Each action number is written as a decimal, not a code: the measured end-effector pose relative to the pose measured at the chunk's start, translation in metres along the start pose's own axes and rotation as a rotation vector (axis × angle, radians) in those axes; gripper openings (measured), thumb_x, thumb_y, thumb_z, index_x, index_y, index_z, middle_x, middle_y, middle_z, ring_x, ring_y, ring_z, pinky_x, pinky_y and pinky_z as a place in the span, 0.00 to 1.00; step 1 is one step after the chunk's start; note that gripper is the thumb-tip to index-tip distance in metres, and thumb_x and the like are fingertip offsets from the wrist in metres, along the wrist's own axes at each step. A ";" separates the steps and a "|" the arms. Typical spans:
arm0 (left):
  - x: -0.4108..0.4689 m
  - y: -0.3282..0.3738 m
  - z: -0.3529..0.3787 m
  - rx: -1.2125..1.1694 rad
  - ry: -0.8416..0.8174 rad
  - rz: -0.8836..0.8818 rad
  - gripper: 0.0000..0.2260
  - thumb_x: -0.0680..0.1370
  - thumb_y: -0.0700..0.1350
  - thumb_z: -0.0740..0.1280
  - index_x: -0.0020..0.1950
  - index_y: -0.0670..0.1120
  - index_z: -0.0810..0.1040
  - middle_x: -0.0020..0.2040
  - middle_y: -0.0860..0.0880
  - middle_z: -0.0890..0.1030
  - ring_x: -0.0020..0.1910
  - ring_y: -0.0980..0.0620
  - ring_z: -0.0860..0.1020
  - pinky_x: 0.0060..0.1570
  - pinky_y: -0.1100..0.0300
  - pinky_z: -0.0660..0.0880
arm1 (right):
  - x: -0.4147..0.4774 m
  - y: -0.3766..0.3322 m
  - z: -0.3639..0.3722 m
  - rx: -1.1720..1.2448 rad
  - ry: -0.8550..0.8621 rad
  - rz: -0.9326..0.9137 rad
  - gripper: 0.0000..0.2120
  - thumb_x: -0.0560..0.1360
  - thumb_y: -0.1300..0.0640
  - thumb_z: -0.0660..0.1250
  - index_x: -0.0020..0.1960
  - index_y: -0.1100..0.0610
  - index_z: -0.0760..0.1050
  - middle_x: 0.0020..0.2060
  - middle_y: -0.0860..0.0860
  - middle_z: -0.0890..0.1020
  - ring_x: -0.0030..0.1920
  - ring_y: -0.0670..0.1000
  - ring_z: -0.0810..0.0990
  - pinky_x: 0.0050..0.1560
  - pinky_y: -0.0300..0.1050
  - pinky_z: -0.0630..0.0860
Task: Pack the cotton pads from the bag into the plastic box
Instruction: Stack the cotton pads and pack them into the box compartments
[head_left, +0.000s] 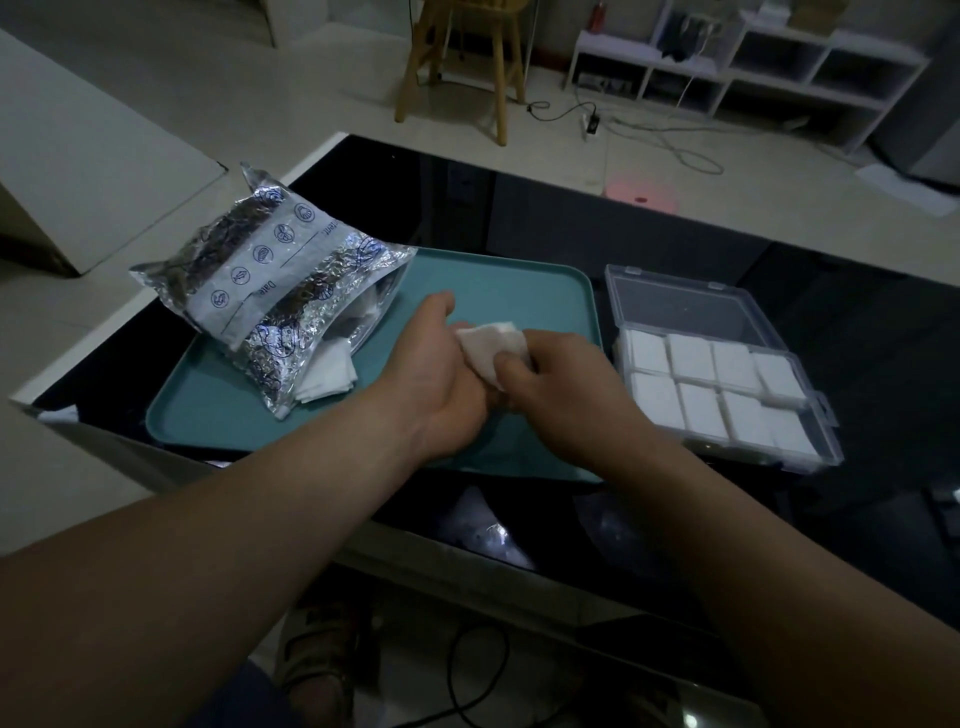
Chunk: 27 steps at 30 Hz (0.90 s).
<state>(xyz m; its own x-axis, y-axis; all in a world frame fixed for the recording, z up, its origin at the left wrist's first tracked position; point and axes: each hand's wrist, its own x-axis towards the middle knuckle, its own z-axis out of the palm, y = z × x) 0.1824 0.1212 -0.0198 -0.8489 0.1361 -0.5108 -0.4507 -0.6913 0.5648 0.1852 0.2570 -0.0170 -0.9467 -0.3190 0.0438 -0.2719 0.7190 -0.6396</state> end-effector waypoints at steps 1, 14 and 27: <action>0.001 -0.003 0.001 0.046 0.026 0.046 0.17 0.84 0.55 0.56 0.62 0.42 0.72 0.46 0.40 0.79 0.39 0.45 0.79 0.40 0.53 0.78 | 0.002 0.003 -0.001 0.096 0.010 0.087 0.12 0.81 0.56 0.63 0.44 0.60 0.81 0.35 0.55 0.84 0.36 0.54 0.82 0.40 0.53 0.79; -0.001 -0.010 -0.007 0.381 0.096 0.286 0.06 0.86 0.41 0.60 0.55 0.43 0.77 0.51 0.41 0.84 0.42 0.44 0.86 0.45 0.50 0.85 | 0.004 0.020 -0.015 0.556 0.183 0.304 0.07 0.80 0.56 0.72 0.50 0.60 0.77 0.35 0.54 0.84 0.32 0.47 0.81 0.33 0.43 0.77; -0.001 -0.004 -0.007 0.352 -0.002 0.172 0.11 0.84 0.37 0.58 0.60 0.38 0.78 0.58 0.35 0.83 0.47 0.41 0.85 0.51 0.45 0.84 | 0.004 0.022 -0.030 -0.017 0.072 0.015 0.07 0.79 0.51 0.73 0.56 0.46 0.81 0.41 0.45 0.83 0.41 0.43 0.80 0.36 0.29 0.70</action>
<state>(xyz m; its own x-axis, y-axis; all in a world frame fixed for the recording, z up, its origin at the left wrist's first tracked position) 0.1876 0.1189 -0.0263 -0.9208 0.0410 -0.3879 -0.3684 -0.4183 0.8302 0.1702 0.2899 -0.0075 -0.9607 -0.2628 0.0899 -0.2595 0.7339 -0.6277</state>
